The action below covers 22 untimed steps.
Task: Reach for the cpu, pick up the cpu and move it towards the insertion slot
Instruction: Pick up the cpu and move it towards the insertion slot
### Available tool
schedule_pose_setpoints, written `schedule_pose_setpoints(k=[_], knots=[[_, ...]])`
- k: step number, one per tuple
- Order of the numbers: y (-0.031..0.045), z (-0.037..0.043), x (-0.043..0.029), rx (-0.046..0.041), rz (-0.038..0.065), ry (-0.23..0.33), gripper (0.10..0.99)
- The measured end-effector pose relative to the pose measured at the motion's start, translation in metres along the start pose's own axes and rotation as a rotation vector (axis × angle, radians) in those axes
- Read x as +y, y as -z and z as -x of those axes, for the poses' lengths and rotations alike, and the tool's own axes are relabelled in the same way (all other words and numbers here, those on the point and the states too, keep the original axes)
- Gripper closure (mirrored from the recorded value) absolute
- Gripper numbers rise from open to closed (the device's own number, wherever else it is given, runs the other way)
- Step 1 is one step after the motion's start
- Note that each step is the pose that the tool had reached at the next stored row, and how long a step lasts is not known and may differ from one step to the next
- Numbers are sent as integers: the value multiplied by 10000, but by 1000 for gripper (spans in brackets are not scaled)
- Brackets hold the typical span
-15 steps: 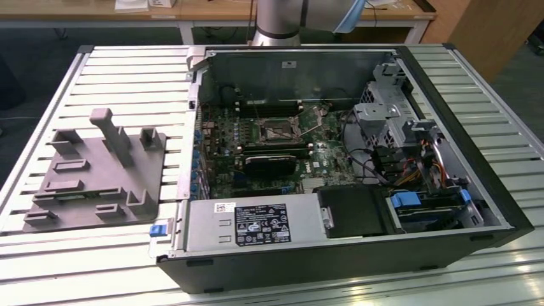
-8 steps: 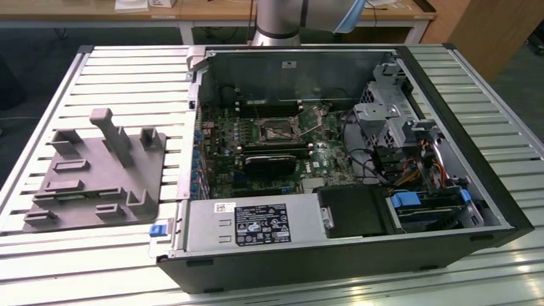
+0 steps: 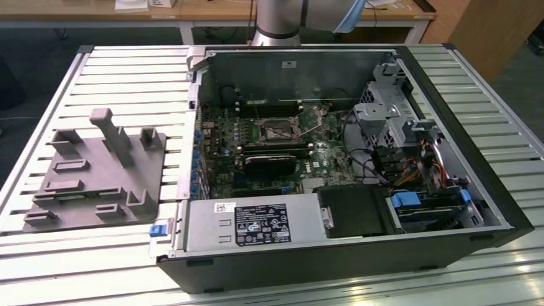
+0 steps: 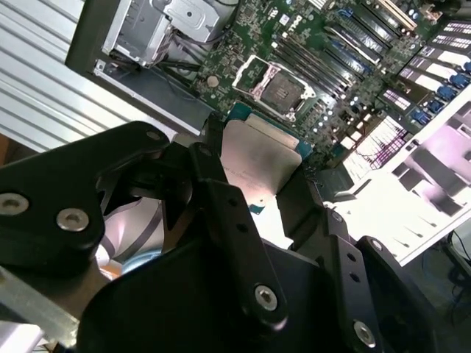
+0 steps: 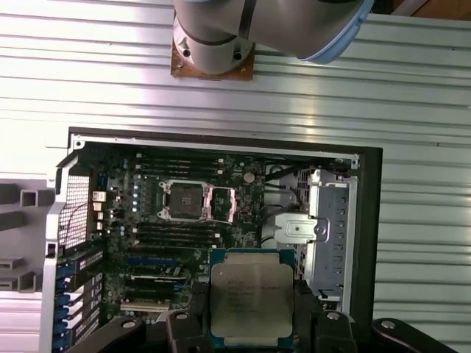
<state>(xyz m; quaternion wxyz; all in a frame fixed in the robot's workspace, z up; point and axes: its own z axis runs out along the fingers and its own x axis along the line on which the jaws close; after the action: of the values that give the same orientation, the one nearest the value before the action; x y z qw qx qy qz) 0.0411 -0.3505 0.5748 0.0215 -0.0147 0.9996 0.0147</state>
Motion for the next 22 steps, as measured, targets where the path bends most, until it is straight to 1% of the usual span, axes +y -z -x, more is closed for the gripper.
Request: schedule_pose_setpoints(k=[4,11,22], knots=[[-69,-31,-45,0,-1,1,545],[-193,-106,-71,0,1,1,545],[-384,-321,-94,0,4,1,545]])
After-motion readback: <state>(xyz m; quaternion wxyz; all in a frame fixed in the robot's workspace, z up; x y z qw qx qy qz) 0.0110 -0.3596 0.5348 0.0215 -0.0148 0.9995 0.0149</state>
